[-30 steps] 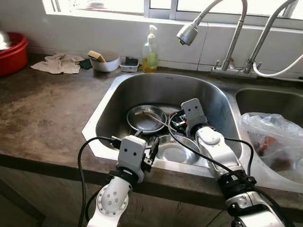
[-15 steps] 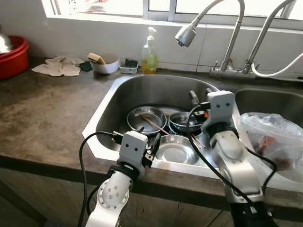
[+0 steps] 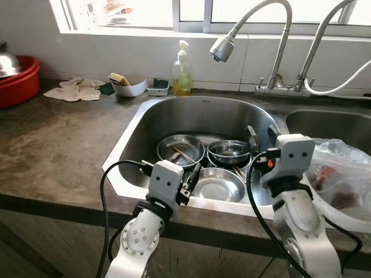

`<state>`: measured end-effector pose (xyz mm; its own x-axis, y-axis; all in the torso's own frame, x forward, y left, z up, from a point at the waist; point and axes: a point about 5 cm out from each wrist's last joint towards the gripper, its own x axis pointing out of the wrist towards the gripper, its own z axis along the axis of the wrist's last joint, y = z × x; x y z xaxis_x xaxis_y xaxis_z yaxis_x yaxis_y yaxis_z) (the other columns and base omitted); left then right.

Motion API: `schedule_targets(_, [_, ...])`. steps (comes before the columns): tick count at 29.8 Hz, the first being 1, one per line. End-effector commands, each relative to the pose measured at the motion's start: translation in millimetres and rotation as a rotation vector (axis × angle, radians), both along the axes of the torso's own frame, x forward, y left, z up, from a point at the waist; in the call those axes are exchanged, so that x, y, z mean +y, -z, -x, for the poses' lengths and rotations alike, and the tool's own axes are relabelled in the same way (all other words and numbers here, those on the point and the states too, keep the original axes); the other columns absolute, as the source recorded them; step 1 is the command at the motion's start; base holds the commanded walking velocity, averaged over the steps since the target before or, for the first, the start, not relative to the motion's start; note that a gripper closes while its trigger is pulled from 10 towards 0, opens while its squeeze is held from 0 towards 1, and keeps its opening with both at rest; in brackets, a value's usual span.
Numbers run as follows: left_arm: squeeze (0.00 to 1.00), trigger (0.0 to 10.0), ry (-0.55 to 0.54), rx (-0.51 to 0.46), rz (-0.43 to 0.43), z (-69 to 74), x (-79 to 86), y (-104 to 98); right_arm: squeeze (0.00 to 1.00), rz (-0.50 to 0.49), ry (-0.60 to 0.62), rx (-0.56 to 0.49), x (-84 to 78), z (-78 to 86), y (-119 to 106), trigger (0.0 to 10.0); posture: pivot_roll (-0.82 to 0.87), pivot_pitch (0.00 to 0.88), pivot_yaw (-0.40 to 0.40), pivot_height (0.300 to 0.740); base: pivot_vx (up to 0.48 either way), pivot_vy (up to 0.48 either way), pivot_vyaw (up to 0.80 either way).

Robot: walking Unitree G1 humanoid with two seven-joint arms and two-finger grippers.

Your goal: Kitchen organization

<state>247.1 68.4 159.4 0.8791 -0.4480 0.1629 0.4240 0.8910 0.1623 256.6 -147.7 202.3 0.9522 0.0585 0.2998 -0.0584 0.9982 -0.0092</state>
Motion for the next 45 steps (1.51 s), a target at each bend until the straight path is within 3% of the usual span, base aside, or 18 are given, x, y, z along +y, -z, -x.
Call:
schedule_targets(1, [0.0,10.0,0.018,0.005,-0.002,-0.9,-1.8,1.1,0.0,-0.016,0.005,0.001,0.0,3.3,-1.9,10.0,-0.01,0.0,0.002,0.74,-0.244,0.0,0.0])
schedule_targets(45, [0.0,10.0,0.018,0.007,-0.01,0.3,-0.5,3.9,0.0,-0.011,-0.004,0.052,5.4,1.7,6.2,10.0,0.0,0.0,-0.001,0.74,-0.304,0.0,0.0])
